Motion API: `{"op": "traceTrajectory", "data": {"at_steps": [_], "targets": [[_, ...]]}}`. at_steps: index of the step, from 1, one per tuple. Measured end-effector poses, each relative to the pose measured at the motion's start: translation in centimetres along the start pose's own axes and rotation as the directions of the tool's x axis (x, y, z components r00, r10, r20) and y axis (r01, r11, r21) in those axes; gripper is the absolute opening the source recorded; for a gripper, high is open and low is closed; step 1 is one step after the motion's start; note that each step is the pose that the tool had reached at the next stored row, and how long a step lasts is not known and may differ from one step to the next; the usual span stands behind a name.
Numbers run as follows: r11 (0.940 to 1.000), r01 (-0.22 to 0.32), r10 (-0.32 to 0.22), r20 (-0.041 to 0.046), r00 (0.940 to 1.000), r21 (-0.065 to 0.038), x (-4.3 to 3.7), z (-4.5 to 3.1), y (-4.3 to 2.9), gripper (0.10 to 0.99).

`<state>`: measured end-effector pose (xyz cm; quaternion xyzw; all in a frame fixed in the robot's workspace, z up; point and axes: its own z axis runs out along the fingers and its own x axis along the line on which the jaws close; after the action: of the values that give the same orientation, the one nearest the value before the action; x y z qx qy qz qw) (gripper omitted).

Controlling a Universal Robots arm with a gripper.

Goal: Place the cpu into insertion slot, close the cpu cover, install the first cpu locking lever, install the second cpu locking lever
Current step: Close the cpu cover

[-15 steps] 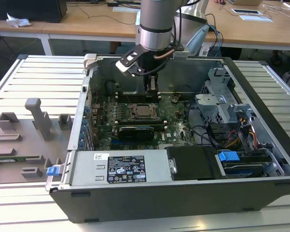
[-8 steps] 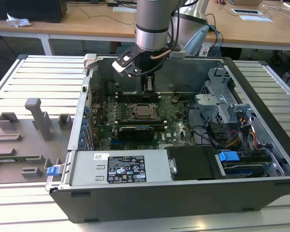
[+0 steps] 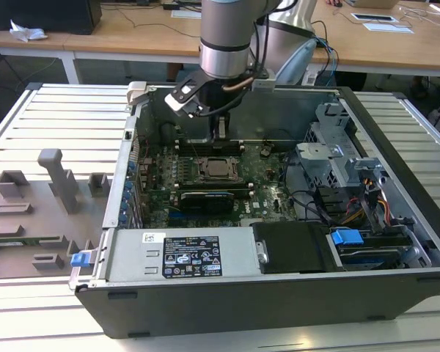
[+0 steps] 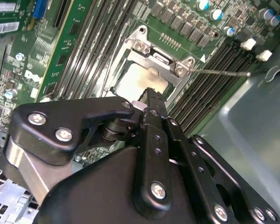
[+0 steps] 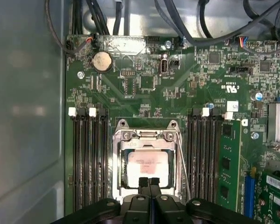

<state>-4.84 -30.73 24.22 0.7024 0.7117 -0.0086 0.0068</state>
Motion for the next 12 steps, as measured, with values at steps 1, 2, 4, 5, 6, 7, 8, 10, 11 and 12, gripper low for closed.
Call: {"op": "traceTrajectory", "data": {"at_steps": [1,2,4,5,6,7,8,10,11,12], "targets": [[1.0,0.0,0.0,0.0,1.0,0.0,0.01,0.23,-0.23,0.106],[1.0,0.0,0.0,0.0,1.0,0.0,0.02,0.46,-0.43,0.106],[1.0,0.0,0.0,0.0,1.0,0.0,0.02,0.75,-0.77,0.106],[1.0,0.0,0.0,-0.0001,1.0,0.0,0.03,0.88,-0.96,0.106],[1.0,0.0,0.0,0.0,1.0,0.0,0.04,1.05,-1.2,0.106],[1.0,0.0,0.0,0.0001,1.0,0.0,0.04,1.18,-1.37,0.106],[1.0,0.0,0.0,0.0,1.0,0.0,0.05,1.49,-1.62,0.106],[1.0,0.0,0.0,0.0001,1.0,0.0,0.07,2.04,-1.92,0.106],[1.0,0.0,0.0,0.0001,1.0,0.0,0.07,2.24,-1.99,0.106],[1.0,0.0,0.0,0.0,1.0,0.0,0.08,2.55,-2.09,0.106]]}}
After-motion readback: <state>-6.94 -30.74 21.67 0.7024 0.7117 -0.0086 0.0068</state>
